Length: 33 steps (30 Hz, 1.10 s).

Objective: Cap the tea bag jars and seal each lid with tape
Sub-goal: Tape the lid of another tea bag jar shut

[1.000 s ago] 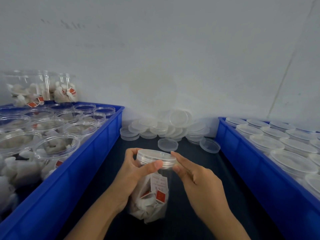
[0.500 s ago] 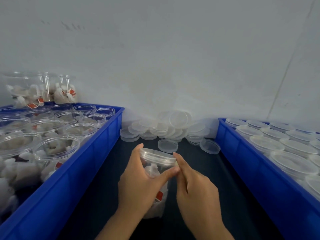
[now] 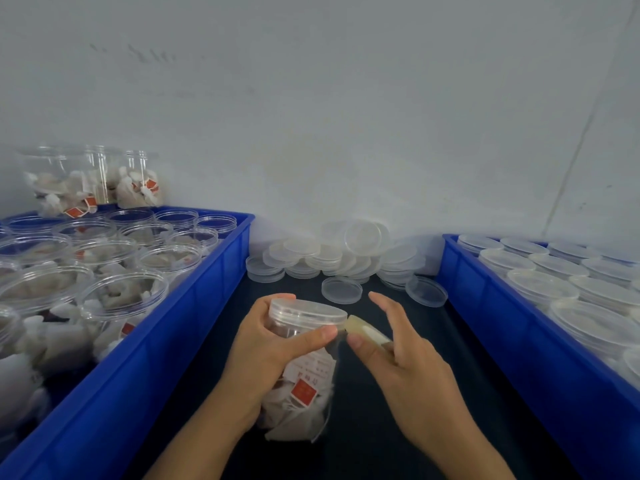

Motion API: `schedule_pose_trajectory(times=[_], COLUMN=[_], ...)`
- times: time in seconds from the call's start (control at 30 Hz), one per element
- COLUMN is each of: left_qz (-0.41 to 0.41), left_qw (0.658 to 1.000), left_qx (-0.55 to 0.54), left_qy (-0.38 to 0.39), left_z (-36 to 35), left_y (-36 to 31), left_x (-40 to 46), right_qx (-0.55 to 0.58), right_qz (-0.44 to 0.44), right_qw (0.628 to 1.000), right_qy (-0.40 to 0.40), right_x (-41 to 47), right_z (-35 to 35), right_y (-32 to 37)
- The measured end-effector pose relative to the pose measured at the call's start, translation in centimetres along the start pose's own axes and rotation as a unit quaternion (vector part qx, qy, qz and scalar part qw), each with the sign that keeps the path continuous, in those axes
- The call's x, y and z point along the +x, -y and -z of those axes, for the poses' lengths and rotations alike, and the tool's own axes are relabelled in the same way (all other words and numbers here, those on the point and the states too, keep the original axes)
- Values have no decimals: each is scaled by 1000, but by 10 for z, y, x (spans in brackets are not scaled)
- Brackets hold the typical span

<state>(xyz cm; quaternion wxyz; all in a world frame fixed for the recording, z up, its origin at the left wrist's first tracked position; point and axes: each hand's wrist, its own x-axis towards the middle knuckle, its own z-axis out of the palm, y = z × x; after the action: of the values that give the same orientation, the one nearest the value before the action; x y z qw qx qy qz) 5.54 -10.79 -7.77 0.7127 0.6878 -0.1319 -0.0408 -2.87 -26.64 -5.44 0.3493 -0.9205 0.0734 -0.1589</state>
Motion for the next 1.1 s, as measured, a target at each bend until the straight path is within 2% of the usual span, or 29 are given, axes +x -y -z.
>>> schedule_pose_trajectory(times=[0.27, 0.57, 0.83, 1.1], left_qz=[14, -5, -33, -61], left_qw=[995, 992, 987, 982], left_qx=[-25, -20, -46, -61], left_qy=[90, 122, 150, 165], left_z=[4, 6, 3, 1], left_y=[1, 5, 12, 15], left_x=[5, 8, 6, 4], right_qx=[-40, -58, 40, 85], right_qz=[17, 7, -40, -30], right_qw=[999, 998, 997, 996], right_qy=[7, 3, 49, 21], right_x=[5, 4, 8, 7], right_z=[3, 2, -4, -12], right_y=[-9, -4, -10, -16])
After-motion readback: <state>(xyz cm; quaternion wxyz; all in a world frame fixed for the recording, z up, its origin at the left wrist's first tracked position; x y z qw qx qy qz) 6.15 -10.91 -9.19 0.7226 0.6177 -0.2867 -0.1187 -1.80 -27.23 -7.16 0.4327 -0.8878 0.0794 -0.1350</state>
